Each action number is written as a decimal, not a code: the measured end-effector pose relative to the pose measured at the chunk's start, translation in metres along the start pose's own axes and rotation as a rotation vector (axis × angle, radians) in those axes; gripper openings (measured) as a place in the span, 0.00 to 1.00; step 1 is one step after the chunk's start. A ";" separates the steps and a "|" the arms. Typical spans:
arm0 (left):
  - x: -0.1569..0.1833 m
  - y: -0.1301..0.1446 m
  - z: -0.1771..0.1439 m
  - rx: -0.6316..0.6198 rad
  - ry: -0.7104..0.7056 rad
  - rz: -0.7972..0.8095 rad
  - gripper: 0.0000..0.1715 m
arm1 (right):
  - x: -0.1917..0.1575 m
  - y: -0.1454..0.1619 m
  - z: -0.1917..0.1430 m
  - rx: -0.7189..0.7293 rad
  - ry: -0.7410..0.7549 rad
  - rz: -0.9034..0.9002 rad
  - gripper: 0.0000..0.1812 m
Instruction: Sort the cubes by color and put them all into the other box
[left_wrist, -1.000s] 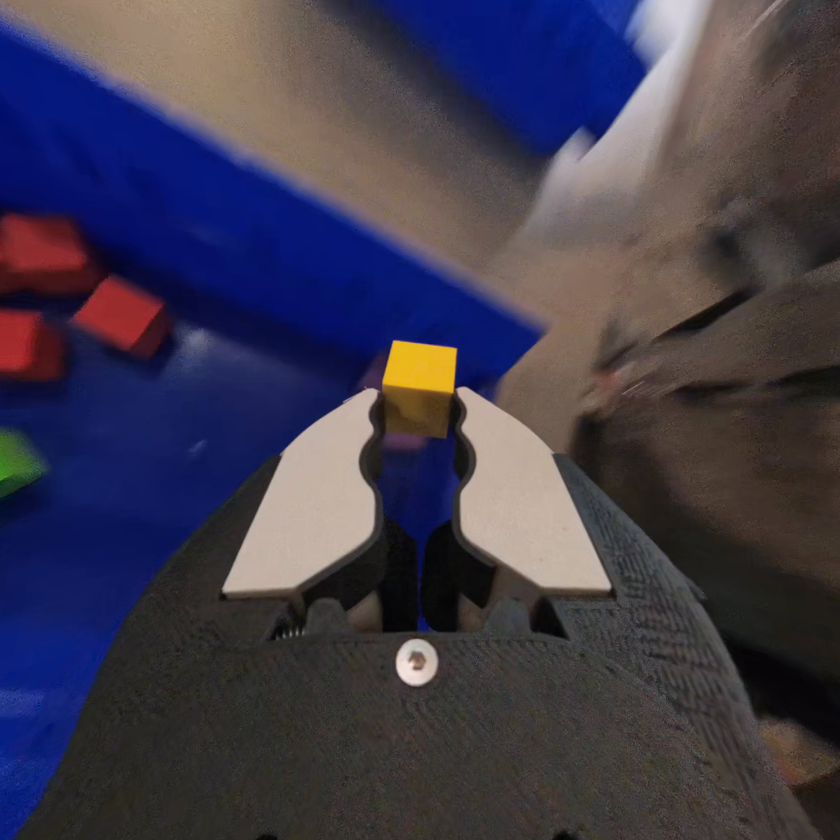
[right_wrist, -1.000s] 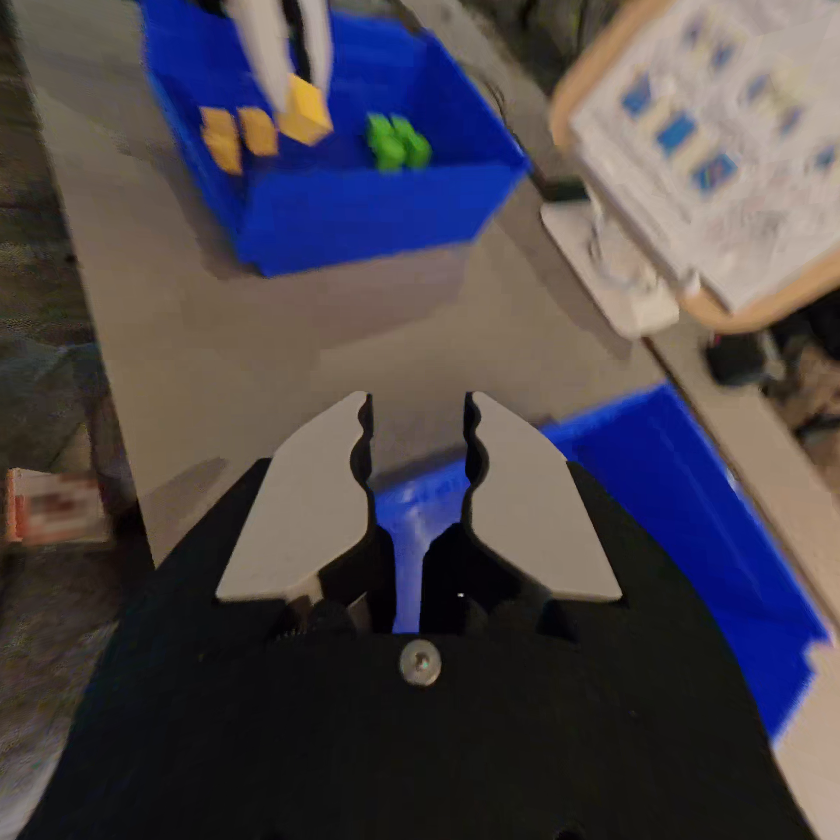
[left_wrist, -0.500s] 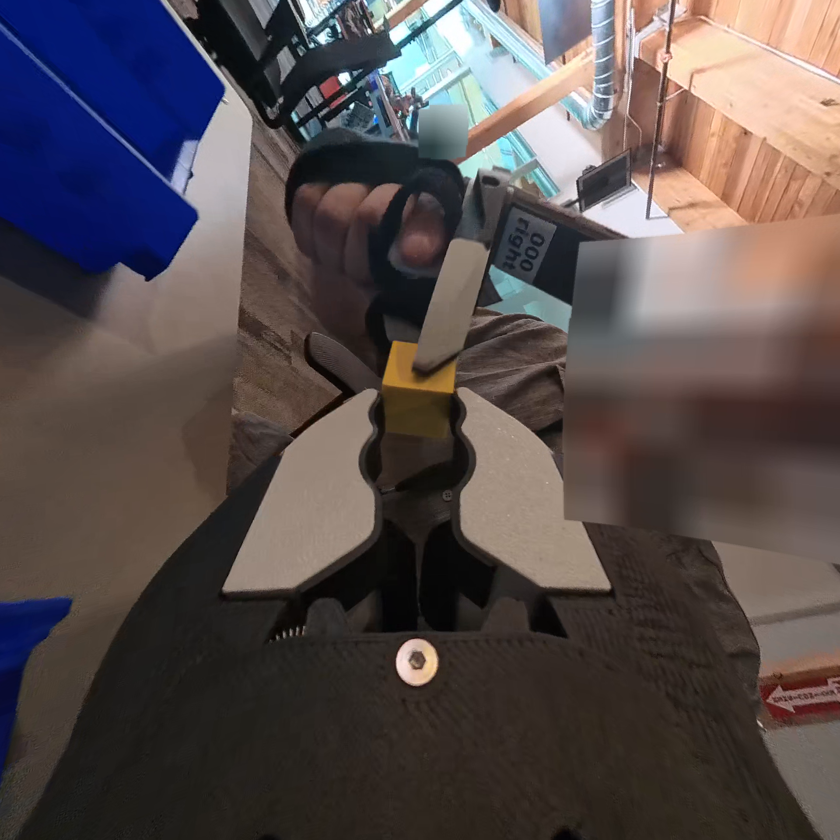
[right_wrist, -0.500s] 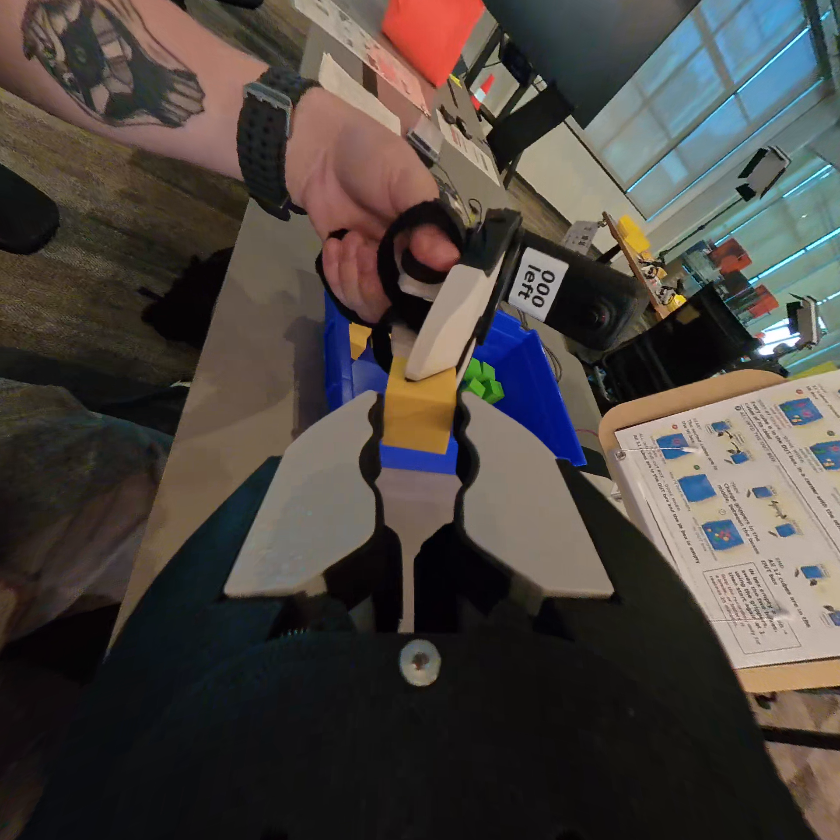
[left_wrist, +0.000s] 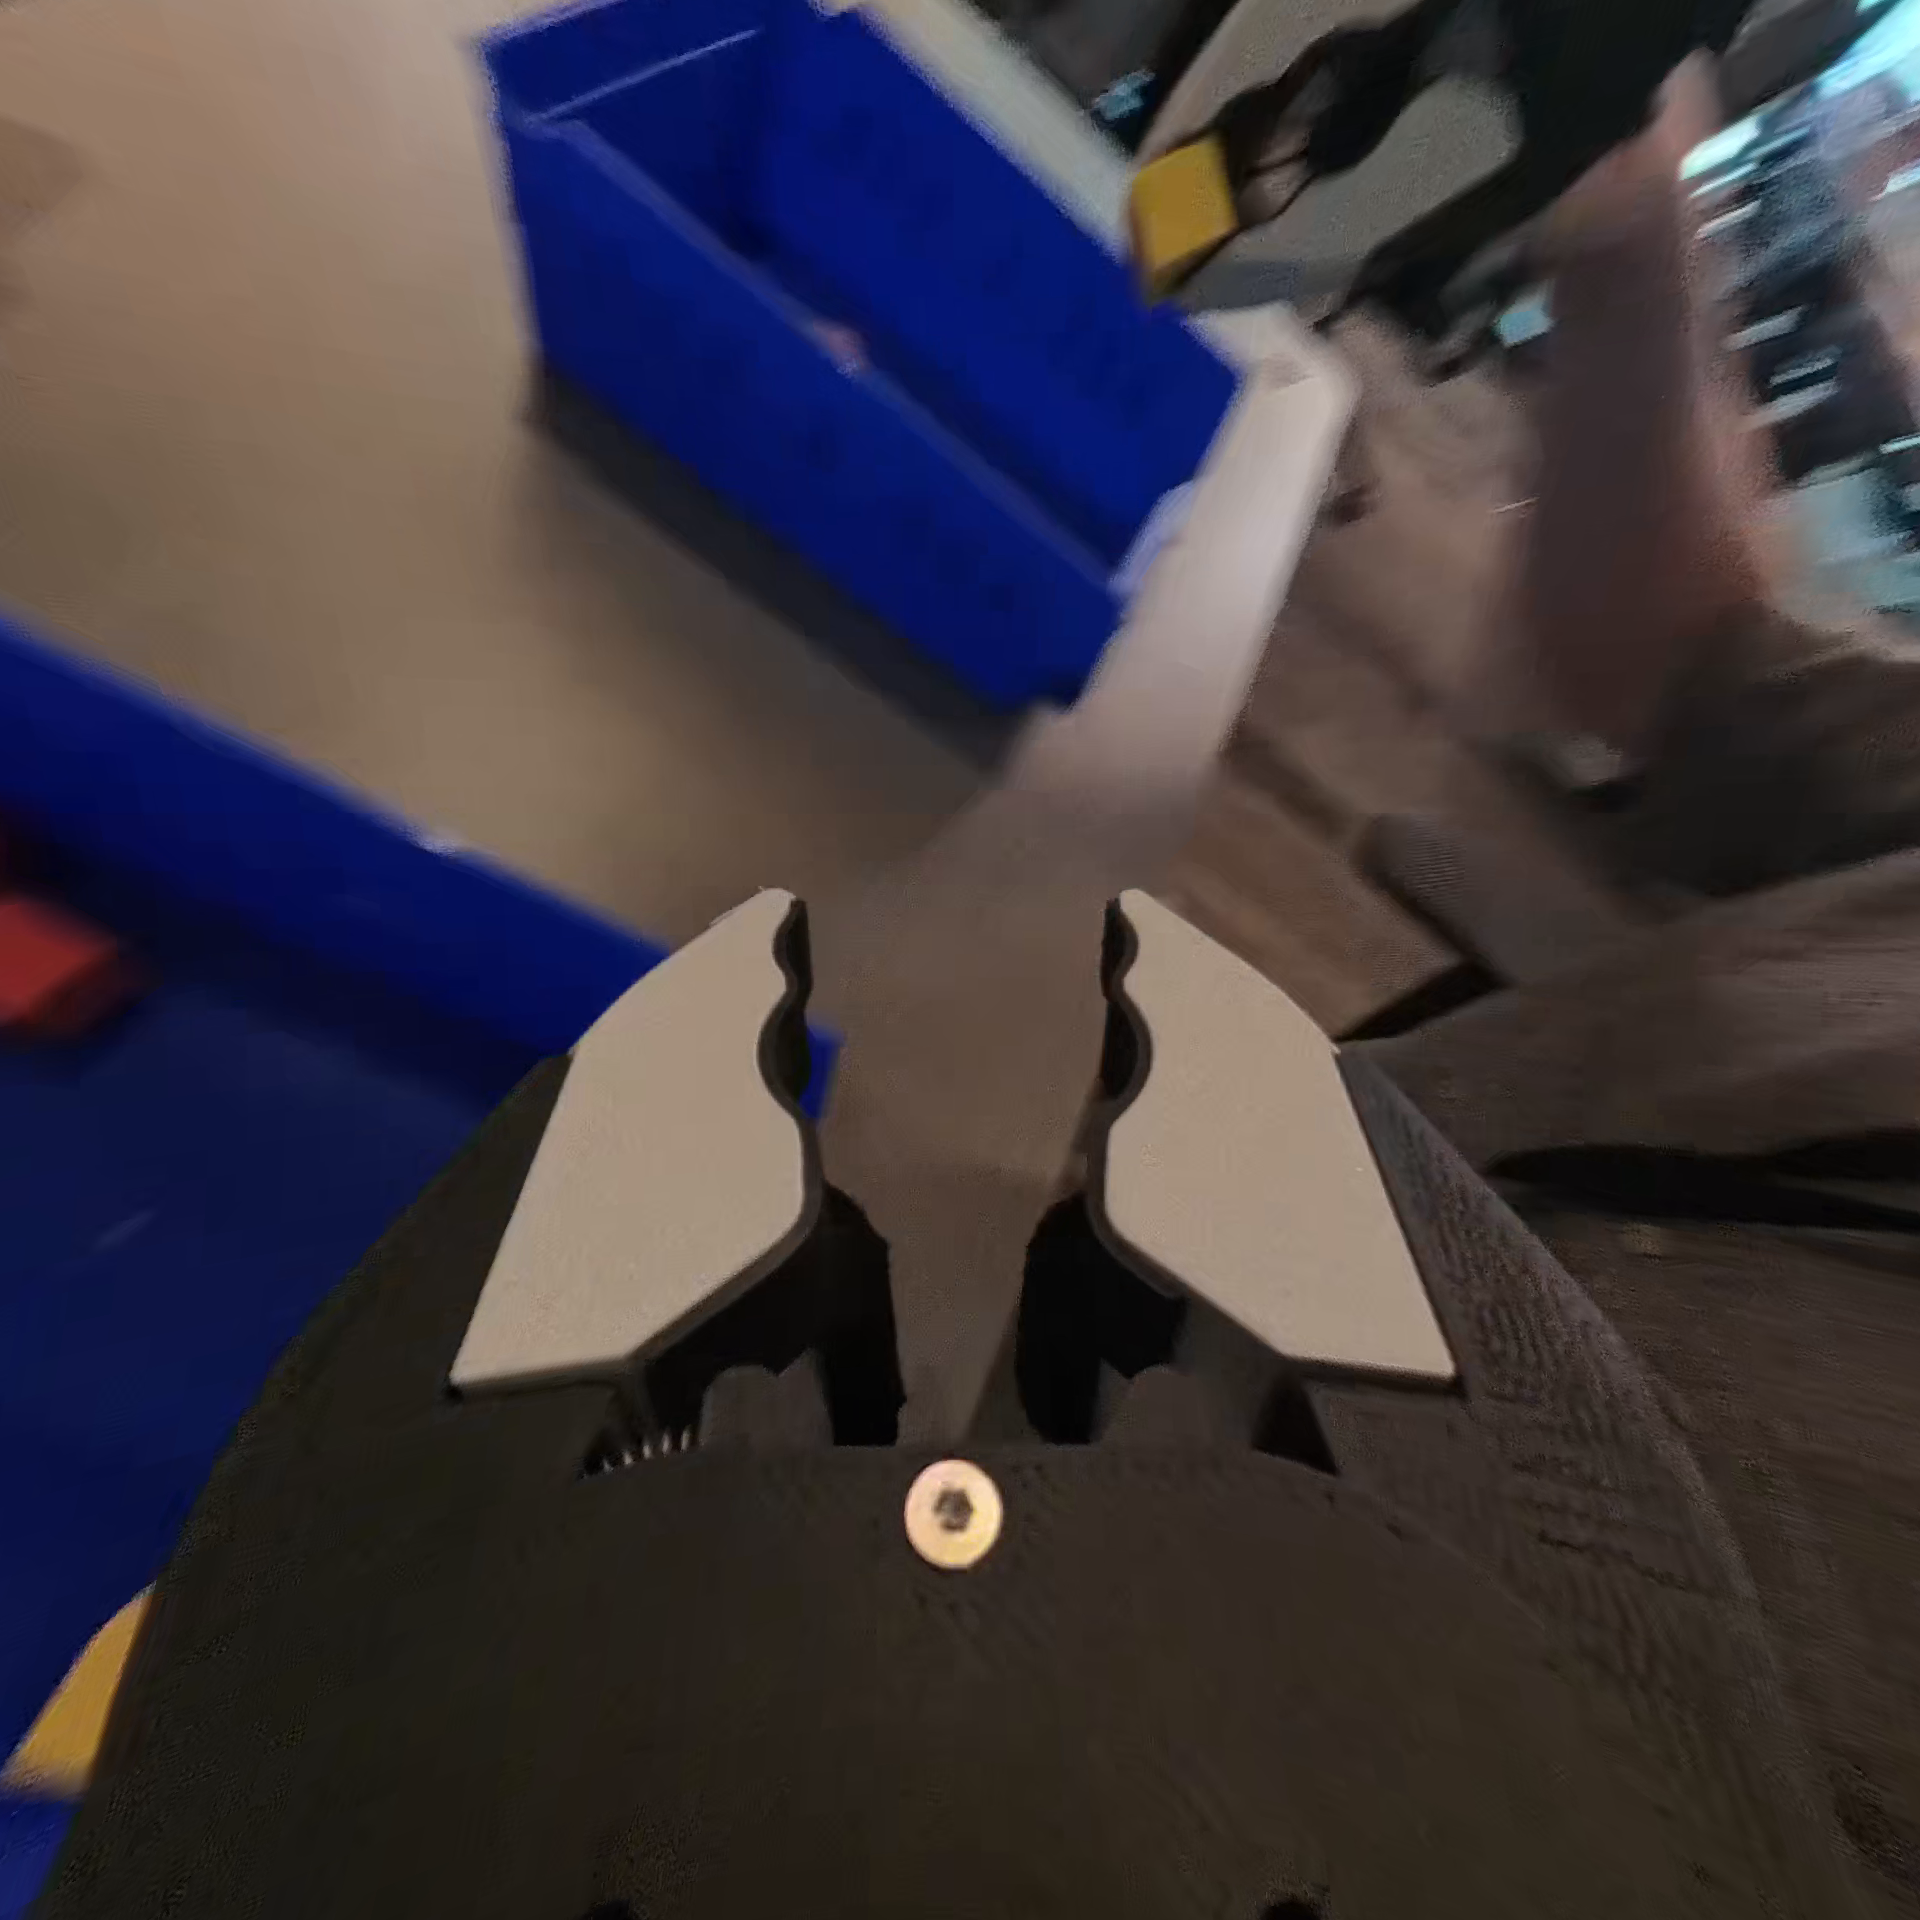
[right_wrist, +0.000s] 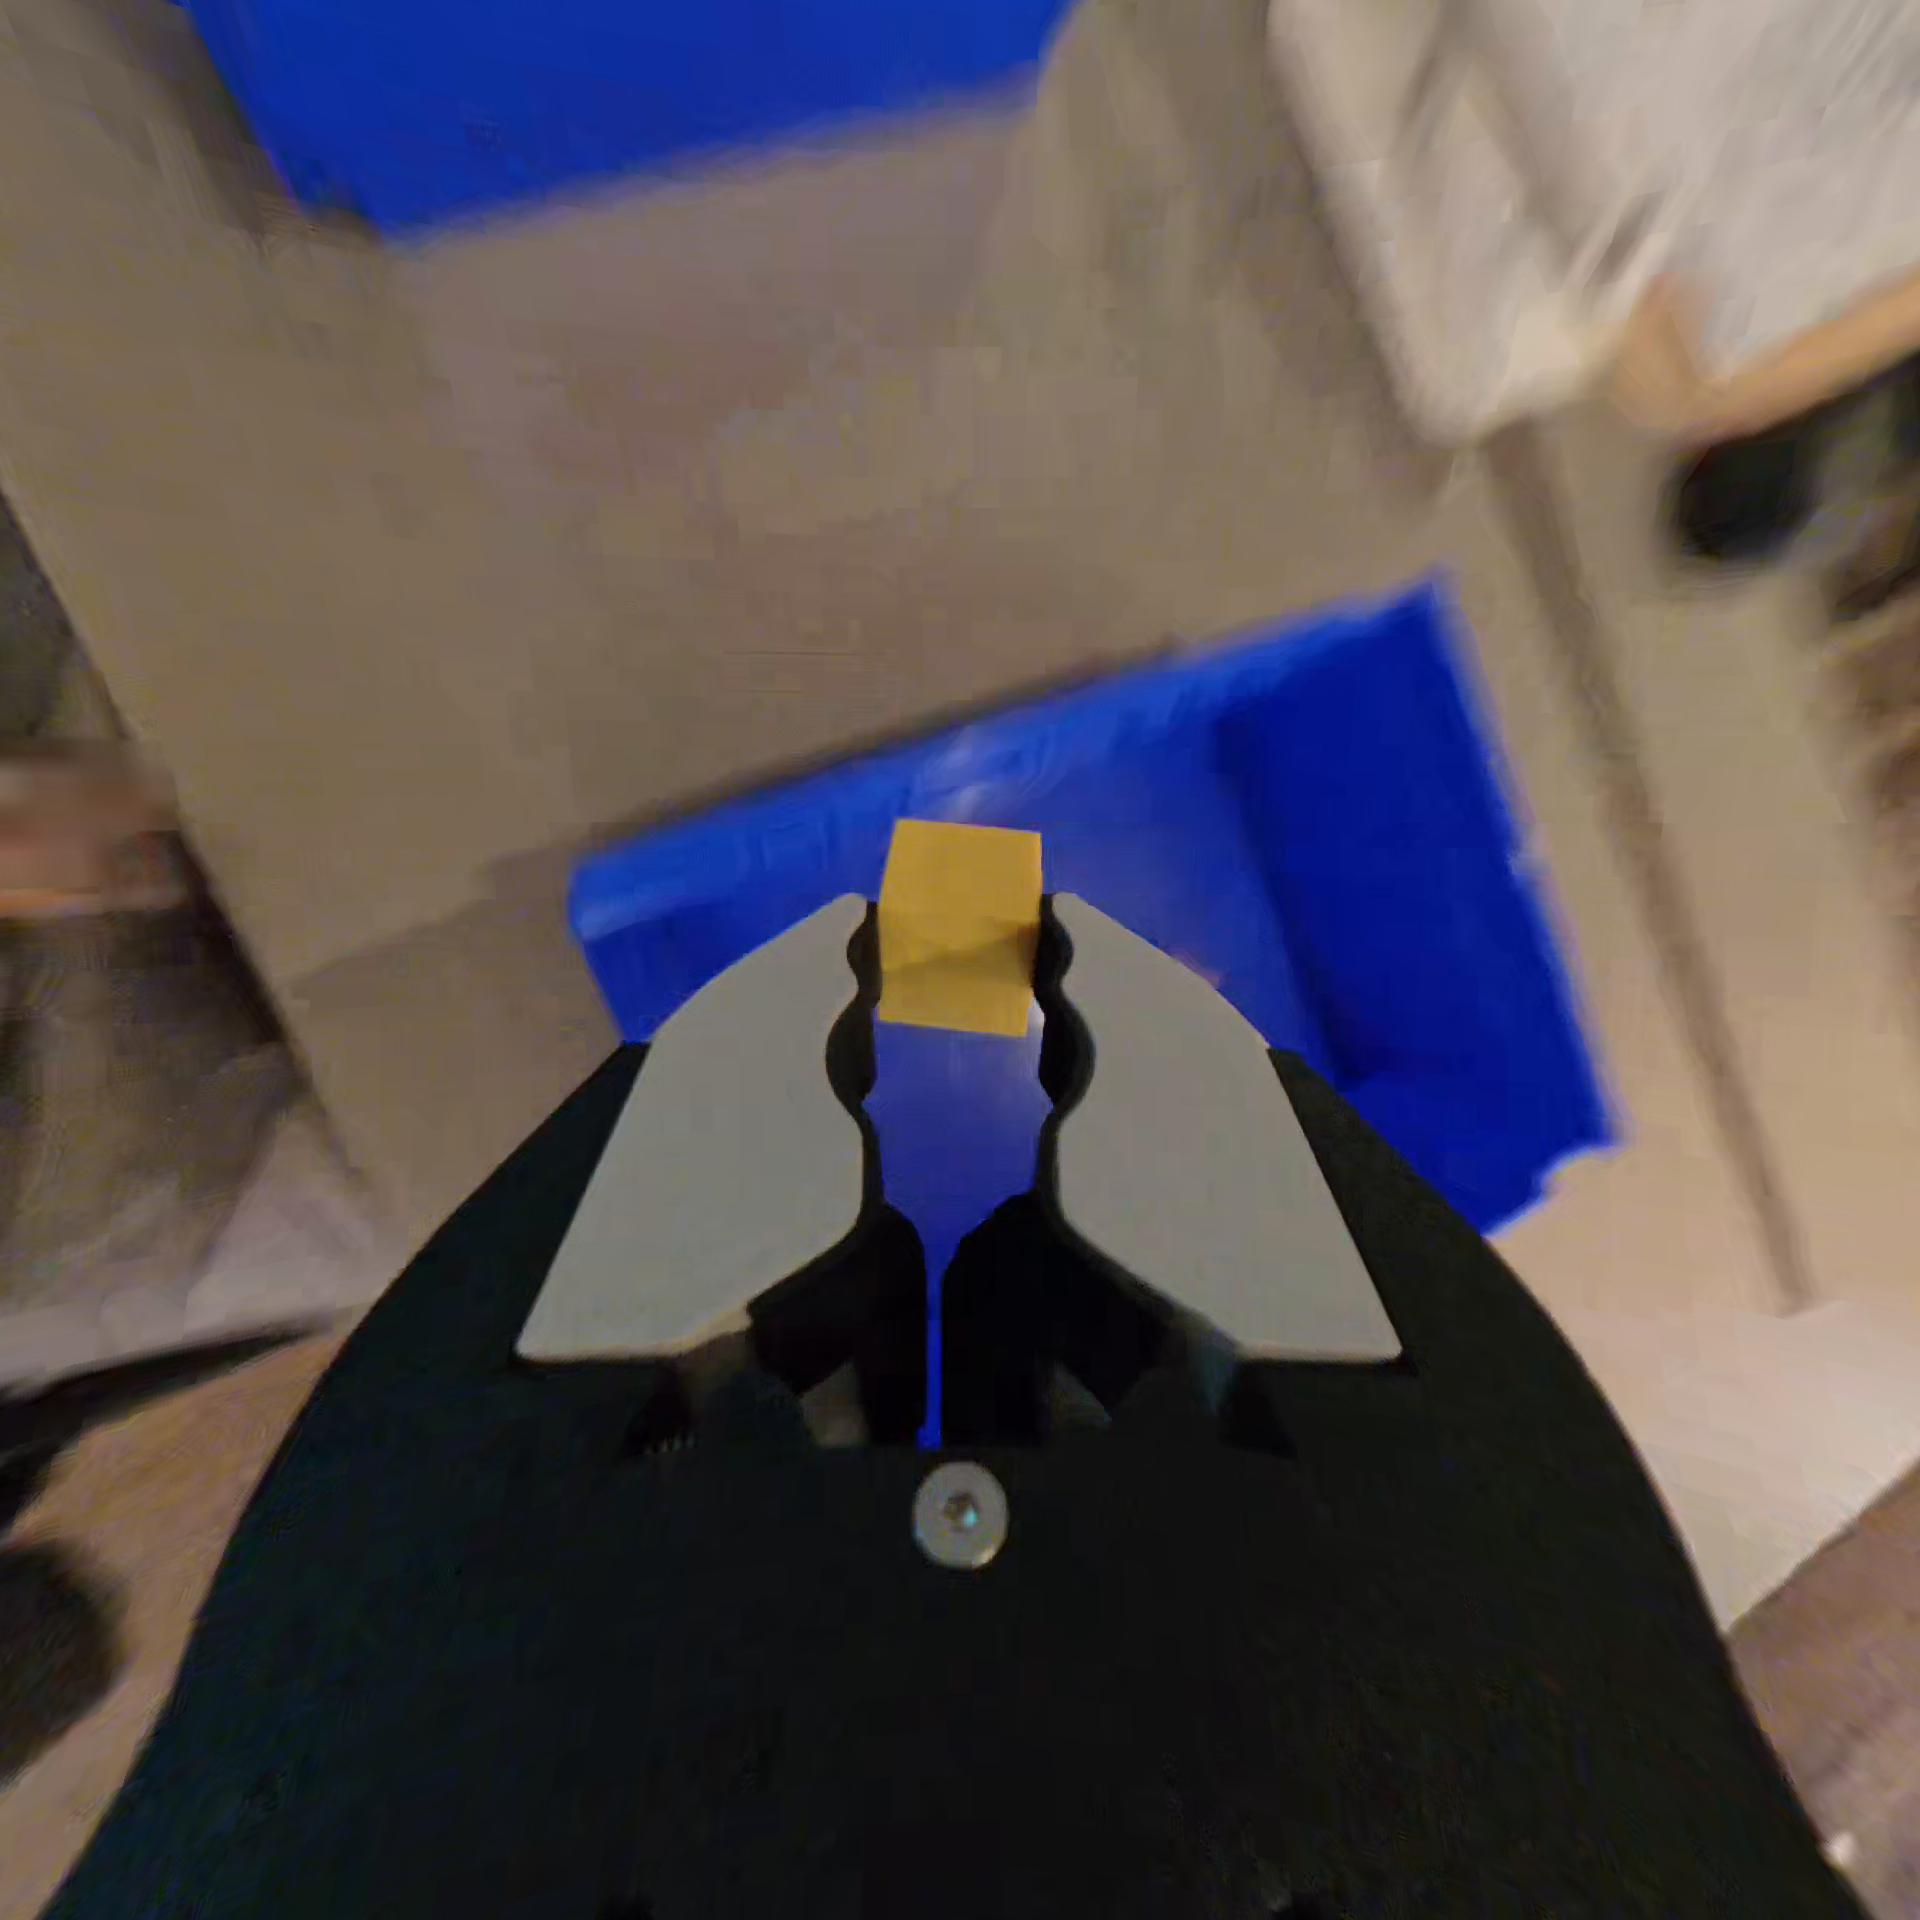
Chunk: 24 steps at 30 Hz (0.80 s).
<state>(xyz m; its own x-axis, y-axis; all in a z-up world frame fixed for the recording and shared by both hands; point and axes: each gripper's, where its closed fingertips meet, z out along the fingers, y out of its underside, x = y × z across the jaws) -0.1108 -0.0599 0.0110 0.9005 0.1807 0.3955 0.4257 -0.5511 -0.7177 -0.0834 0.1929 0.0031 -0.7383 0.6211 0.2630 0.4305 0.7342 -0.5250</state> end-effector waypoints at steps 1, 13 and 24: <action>-0.012 0.006 -0.003 -0.036 -0.092 0.022 0.32 | 0.004 0.026 0.011 -0.120 -0.072 0.078 0.15; -0.124 0.064 -0.067 -0.413 -0.775 0.265 0.28 | -0.011 0.141 0.096 -0.684 -0.324 0.228 0.16; -0.147 0.124 -0.071 -0.919 -0.541 0.333 0.30 | -0.005 0.153 0.096 -0.707 -0.240 0.222 0.31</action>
<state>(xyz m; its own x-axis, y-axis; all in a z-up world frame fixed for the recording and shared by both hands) -0.1968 -0.2125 -0.0950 0.9725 0.1192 -0.2000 0.1304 -0.9905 0.0439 -0.0638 0.2757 -0.1558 -0.6536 0.7568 -0.0121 0.7506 0.6502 0.1174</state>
